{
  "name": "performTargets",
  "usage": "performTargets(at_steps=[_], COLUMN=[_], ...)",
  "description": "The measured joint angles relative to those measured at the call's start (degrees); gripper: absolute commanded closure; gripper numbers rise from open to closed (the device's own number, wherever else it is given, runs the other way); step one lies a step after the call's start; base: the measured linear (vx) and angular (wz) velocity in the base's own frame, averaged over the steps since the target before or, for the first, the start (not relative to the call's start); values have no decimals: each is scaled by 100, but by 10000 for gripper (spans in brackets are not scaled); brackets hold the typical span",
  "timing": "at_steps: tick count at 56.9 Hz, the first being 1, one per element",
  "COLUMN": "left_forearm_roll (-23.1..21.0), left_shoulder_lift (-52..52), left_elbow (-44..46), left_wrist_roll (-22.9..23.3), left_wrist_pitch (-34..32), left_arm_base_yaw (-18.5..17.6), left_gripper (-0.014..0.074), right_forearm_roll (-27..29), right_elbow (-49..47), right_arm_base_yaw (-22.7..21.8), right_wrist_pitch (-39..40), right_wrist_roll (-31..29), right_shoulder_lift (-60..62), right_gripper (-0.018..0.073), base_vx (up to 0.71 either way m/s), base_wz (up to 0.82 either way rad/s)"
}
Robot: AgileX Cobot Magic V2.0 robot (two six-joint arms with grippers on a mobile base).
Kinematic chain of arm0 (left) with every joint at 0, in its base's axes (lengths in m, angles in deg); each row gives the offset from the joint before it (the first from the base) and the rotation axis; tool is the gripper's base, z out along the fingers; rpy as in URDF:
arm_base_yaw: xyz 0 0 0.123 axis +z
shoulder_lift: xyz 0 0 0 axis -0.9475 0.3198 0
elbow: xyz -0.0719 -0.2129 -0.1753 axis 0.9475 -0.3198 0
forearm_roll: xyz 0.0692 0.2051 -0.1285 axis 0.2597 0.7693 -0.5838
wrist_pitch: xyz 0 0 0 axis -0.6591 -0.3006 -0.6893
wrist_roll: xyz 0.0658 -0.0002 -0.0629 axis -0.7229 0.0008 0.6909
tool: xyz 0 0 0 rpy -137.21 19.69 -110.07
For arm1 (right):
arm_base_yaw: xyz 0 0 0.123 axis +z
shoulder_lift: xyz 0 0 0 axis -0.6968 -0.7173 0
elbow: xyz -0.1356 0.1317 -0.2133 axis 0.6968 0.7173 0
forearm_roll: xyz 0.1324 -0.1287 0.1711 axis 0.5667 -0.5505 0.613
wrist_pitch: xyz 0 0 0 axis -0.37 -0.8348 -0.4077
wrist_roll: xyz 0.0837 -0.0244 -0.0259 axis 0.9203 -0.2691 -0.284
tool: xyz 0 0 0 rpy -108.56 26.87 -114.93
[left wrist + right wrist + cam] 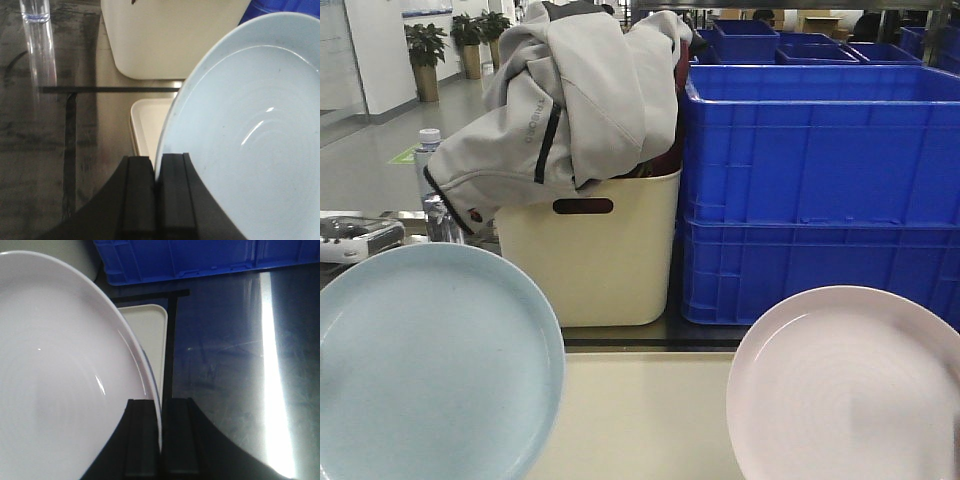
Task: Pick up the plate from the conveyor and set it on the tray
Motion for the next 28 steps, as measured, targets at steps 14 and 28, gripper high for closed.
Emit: performTargets(at_steps=[14, 28], left_forearm_roll=[0, 0], left_shoulder_lift=[19, 25], left_elbow=[0, 0], left_wrist_roll=[0, 0], left_wrist_pitch=[0, 0], left_arm_base_yaw=[0, 0], left_gripper=[602, 602], right_forearm_roll=[0, 0], right_elbow=[0, 0], right_arm_base_yaw=[0, 0], right_wrist_pitch=[0, 17], right_wrist_roll=[0, 0], right_shoulder_lift=[0, -104], right_gripper=[568, 568], base_vx=[25, 9], base_wz=[-4, 3])
